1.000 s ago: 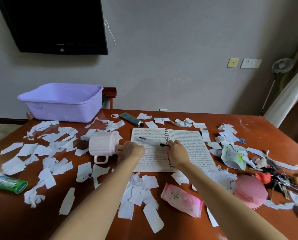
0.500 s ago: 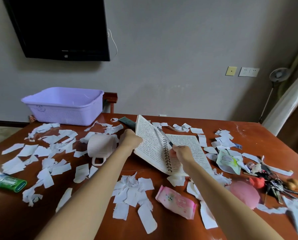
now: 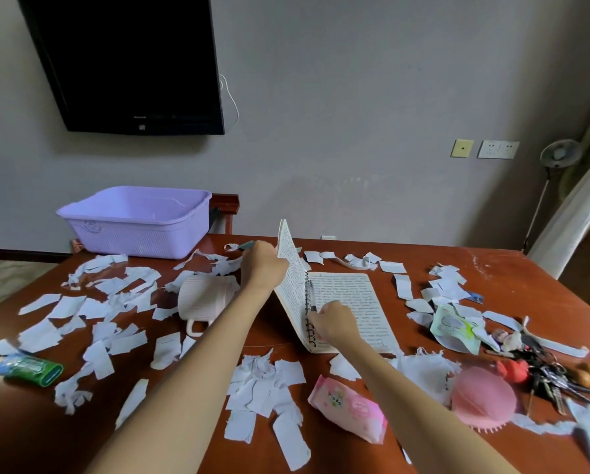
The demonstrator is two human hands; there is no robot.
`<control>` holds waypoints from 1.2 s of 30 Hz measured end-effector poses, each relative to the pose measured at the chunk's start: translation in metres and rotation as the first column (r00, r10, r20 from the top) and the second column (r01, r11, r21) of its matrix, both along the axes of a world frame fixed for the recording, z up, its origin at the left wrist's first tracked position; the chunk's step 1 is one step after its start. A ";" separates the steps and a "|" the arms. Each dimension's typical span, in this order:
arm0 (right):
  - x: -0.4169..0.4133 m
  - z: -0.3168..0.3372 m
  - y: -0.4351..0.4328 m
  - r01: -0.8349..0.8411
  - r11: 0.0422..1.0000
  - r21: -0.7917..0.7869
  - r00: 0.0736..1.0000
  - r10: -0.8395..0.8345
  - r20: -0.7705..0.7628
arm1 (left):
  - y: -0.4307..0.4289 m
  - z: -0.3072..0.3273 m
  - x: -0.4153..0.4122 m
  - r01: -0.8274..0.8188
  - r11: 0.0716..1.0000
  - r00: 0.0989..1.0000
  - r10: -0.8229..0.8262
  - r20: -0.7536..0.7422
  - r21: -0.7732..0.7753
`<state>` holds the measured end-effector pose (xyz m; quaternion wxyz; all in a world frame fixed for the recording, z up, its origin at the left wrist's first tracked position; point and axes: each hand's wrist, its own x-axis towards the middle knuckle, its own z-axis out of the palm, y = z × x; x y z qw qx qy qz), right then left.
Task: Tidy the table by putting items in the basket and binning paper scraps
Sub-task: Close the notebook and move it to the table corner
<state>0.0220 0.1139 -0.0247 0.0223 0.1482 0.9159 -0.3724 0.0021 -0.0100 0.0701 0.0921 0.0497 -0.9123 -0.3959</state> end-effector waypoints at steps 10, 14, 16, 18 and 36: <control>0.007 0.029 0.032 0.164 0.922 -0.350 0.975 -0.098 0.199 | 0.048 0.002 0.009 0.232 0.915 0.956 -0.277 0.098 0.330; 0.014 0.038 0.086 0.304 0.606 -0.735 0.952 -0.223 0.210 | 0.078 -0.011 0.013 0.278 0.922 0.940 -0.319 0.124 0.270; 0.015 0.037 0.105 0.270 0.518 -0.812 0.962 -0.176 0.208 | 0.088 -0.025 0.011 0.281 0.940 0.936 -0.313 0.161 0.192; 0.017 0.033 0.110 0.248 0.536 -0.807 0.969 -0.145 0.201 | 0.091 -0.042 0.007 0.267 0.956 0.936 -0.287 0.203 0.119; -0.006 0.010 0.101 0.226 0.929 -0.293 0.970 -0.187 0.156 | 0.043 -0.082 -0.009 -0.189 0.656 0.890 -0.200 0.410 0.731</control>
